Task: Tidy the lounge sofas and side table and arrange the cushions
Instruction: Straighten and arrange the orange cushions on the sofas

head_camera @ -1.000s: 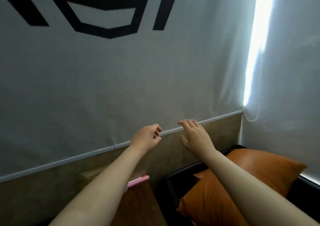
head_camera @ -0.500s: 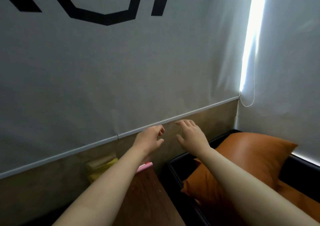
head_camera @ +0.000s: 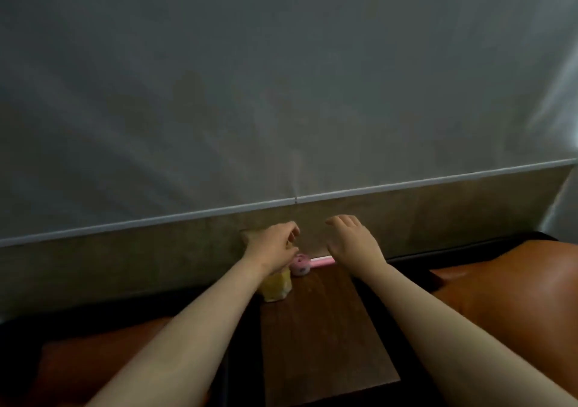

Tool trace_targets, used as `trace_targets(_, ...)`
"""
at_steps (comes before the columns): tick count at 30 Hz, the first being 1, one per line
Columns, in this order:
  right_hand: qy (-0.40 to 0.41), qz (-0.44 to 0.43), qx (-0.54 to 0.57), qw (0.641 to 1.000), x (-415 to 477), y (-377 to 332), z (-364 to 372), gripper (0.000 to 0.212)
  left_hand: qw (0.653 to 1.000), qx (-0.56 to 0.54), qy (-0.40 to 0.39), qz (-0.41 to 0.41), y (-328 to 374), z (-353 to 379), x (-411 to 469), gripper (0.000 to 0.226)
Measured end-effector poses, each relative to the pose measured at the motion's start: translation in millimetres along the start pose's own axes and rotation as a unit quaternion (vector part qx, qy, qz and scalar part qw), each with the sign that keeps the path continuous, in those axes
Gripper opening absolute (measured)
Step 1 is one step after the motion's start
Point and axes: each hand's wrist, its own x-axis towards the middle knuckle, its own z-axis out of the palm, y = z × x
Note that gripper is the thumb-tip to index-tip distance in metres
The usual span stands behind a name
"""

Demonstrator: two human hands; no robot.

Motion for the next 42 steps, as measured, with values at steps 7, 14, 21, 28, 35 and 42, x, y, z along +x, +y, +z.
trace_targets(7,-0.075,-0.083,0.048,0.993,0.5,-54.2,83.3,0.043,0.992,-0.010,-0.026,-0.126,-79.6,13.1,-62.1,0.028)
trace_targets(14,-0.137,-0.129,0.071,0.980,-25.3,-82.6,145.5,0.043,0.975,-0.028,-0.037,-0.219,-120.5,40.3,-121.5,0.028)
trace_targets(21,-0.178,-0.157,0.089,0.967,-40.9,-117.5,171.6,0.043,0.966,-0.041,-0.028,-0.255,-141.2,45.6,-159.1,0.027)
trace_targets(28,-0.175,-0.164,0.084,0.967,-43.0,-174.4,184.2,0.045,0.965,-0.044,-0.005,-0.257,-185.0,19.9,-189.5,0.027)
trace_targets(35,-0.156,-0.118,0.077,0.978,-57.7,-267.7,227.7,0.045,0.967,-0.116,-0.001,-0.226,-258.9,4.2,-238.6,0.028)
trace_targets(42,-0.212,-0.112,0.079,0.968,-109.3,-359.5,280.6,0.045,0.955,-0.092,-0.056,-0.277,-358.9,-16.8,-320.5,0.030)
